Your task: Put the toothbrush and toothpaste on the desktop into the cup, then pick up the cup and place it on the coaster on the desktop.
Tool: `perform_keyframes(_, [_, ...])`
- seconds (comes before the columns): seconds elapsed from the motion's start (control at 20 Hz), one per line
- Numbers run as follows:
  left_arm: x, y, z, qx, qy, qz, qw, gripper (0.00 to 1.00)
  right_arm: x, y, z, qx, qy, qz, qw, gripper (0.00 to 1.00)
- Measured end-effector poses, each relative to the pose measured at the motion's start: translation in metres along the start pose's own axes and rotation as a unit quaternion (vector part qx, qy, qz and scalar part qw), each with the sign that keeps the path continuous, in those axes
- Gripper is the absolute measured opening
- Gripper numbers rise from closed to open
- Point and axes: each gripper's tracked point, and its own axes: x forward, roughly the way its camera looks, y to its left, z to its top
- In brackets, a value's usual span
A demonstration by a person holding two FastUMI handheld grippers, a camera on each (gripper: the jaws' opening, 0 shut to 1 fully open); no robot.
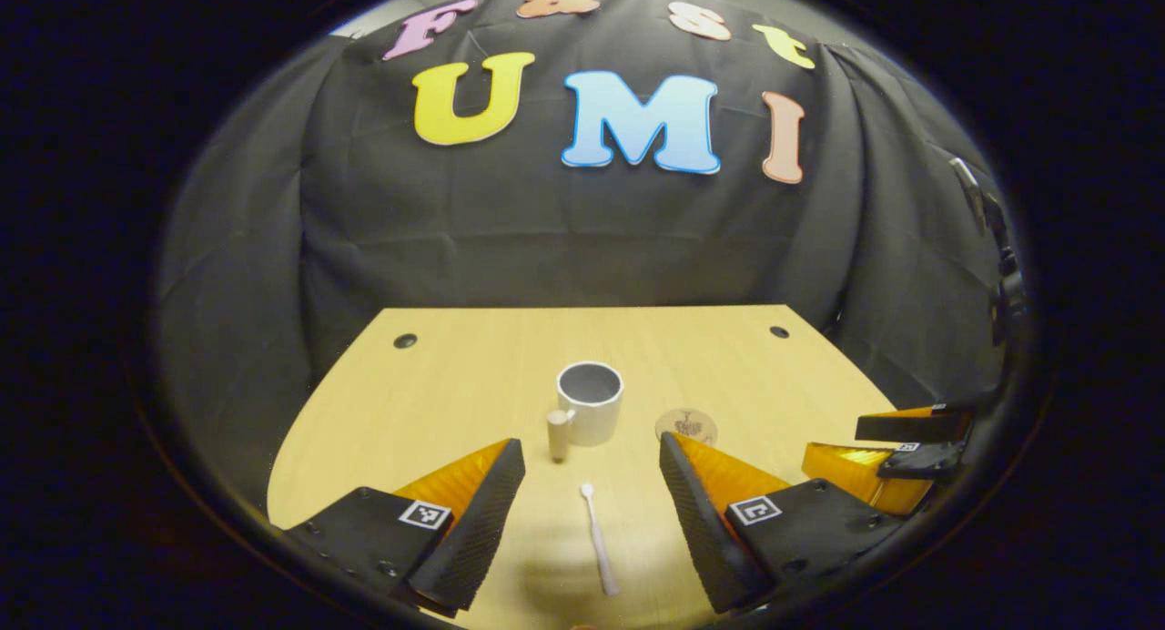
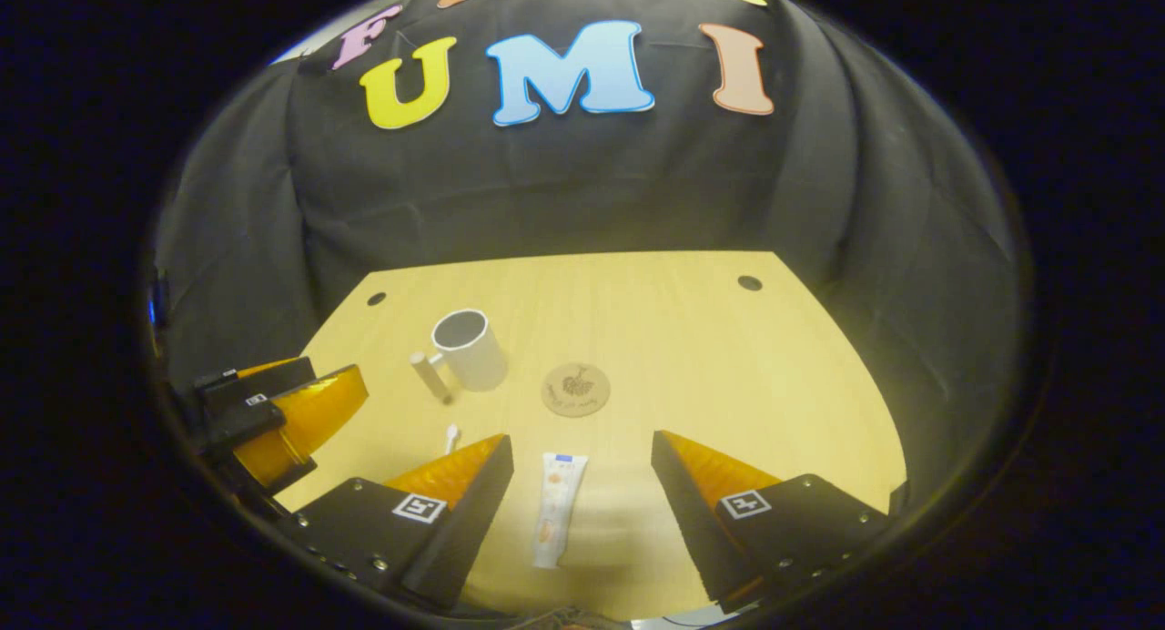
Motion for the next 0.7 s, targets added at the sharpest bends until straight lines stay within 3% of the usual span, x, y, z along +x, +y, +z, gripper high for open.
perform_keyframes(0.1, [0.01,0.0,-0.009,0.003,0.02,0.003,1.0,0.95,0.008,0.001,-0.016,0.003,0.024,0.004,1.0,0.94])
perform_keyframes(0.2, [0.021,0.0,-0.025,0.0,0.044,0.0,0.999,1.0,0.015,0.002,-0.03,0.006,0.051,0.009,0.999,0.94])
perform_keyframes(0.25, [0.025,-0.002,-0.035,-0.003,0.059,-0.002,0.998,0.95,0.019,0.004,-0.038,0.006,0.067,0.012,0.998,0.94])
perform_keyframes(0.4, [0.033,-0.003,-0.065,-0.01,0.102,-0.005,0.995,0.95,0.032,0.012,-0.058,0.013,0.111,0.026,0.993,0.94])
perform_keyframes(0.45, [0.036,-0.004,-0.074,-0.012,0.119,-0.007,0.993,0.91,0.036,0.012,-0.064,0.012,0.123,0.028,0.992,0.93])
perform_keyframes(0.55, [0.044,-0.004,-0.087,-0.016,0.142,-0.008,0.99,1.0,0.044,0.015,-0.076,0.01,0.15,0.031,0.988,0.94])
perform_keyframes(0.7, [0.055,-0.002,-0.112,-0.019,0.176,-0.006,0.984,1.0,0.058,0.02,-0.094,0.017,0.186,0.036,0.982,0.94])
